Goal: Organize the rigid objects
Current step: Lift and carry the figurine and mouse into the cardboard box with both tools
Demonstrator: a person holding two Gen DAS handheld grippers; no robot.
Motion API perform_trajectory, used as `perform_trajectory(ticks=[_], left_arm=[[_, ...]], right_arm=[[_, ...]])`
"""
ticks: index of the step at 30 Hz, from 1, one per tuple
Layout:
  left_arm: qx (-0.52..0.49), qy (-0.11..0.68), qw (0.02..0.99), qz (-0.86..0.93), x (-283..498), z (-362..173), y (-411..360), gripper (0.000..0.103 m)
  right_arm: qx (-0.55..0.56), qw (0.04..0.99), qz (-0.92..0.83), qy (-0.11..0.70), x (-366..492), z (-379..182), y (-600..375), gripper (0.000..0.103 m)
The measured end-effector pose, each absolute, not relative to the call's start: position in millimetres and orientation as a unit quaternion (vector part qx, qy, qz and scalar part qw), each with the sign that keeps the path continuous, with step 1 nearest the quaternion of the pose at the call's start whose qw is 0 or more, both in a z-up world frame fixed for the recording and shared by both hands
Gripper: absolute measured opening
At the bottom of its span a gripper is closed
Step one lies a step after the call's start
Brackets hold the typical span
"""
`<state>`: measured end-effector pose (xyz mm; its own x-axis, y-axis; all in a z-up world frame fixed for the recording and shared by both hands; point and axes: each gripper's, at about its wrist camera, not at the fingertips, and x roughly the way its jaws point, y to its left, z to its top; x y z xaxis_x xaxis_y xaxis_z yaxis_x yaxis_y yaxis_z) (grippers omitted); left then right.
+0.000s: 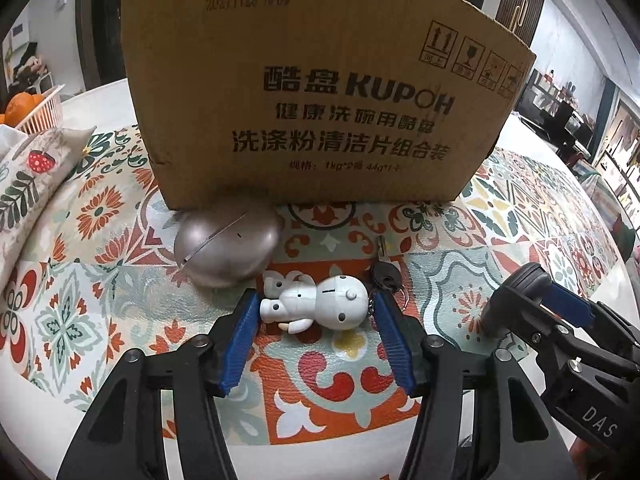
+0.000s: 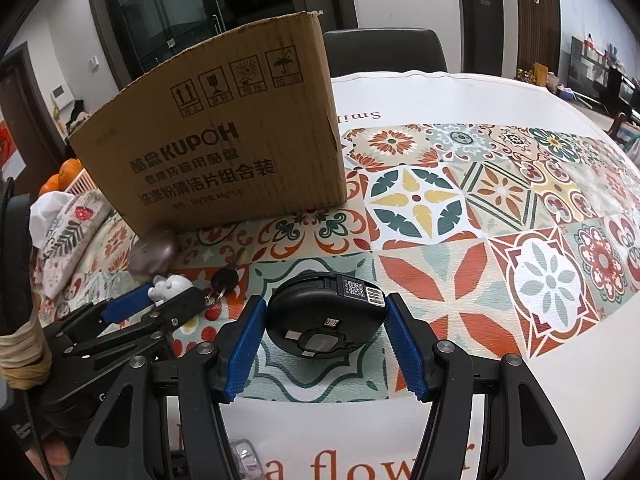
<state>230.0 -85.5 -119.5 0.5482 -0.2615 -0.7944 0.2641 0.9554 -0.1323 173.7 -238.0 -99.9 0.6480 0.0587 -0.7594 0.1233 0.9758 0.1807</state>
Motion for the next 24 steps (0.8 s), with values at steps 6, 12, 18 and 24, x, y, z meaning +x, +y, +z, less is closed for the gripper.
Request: perform_trajectory(ticks=[6,12,18,24], left_arm=[[0.014,0.442,0.885,-0.145,230.3,-121.8,-90.8,0.054],[0.008,0.441,0.885,-0.148,227.5,-117.4,-85.0,0.053],[0.002,0.426,0.892,-0.149,221.9,-101.6,-79.0,0.053],[-0.004,0.411,0.899,-0.153,217.0,-84.8,-74.5,0.053]], right_arm=[[0.107,0.901,-0.018,0.419,173.8,-99.7,-237.3,0.061],[0.106,0.901,-0.016,0.421,173.2,-99.3,-236.0,0.061],[0.107,0.904,-0.013,0.414,170.0,-91.9,-233.7,0.061],[0.105,0.911,-0.011,0.398,166.4,-77.3,-231.1,0.061]])
